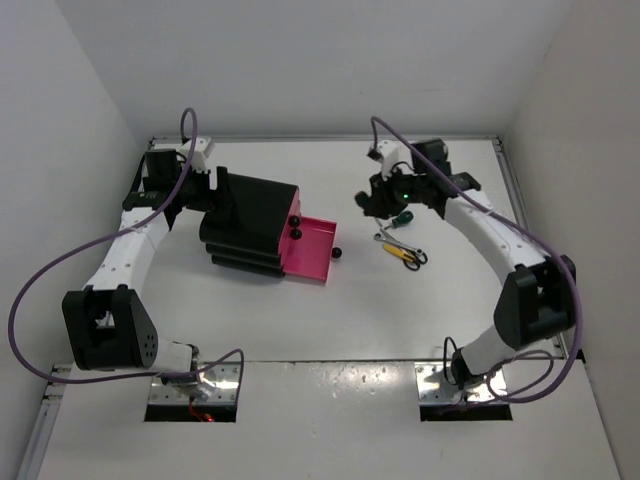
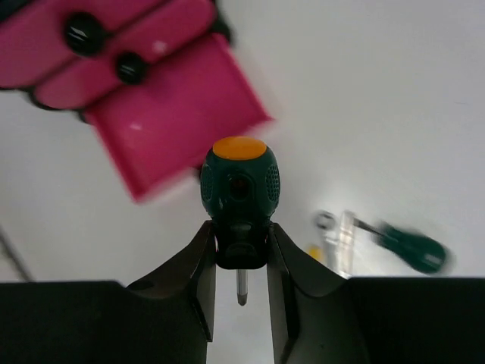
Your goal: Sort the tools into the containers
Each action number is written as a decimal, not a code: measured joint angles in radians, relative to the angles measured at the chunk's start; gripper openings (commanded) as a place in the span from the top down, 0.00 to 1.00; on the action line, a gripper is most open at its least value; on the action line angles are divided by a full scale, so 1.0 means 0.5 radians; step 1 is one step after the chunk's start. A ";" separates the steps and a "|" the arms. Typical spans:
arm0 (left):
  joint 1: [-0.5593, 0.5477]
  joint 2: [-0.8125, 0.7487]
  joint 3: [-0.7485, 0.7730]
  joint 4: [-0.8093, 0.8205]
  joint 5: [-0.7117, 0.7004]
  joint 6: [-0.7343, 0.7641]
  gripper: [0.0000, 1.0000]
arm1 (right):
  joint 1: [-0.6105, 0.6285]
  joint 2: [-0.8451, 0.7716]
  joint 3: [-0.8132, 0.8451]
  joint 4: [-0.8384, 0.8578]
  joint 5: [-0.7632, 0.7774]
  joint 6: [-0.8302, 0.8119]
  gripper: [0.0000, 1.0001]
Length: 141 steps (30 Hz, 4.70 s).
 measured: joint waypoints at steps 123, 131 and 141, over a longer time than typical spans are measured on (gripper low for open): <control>0.000 0.097 0.074 -0.036 0.158 0.034 0.00 | 0.043 0.187 -0.121 0.121 -0.743 0.289 0.95; 0.000 0.032 0.012 -0.025 0.140 0.031 0.00 | 0.288 0.459 -0.581 1.034 -0.732 1.800 0.95; 0.000 0.026 -0.003 -0.011 0.127 -0.021 0.00 | 0.476 0.794 -0.224 1.244 -0.513 2.259 0.94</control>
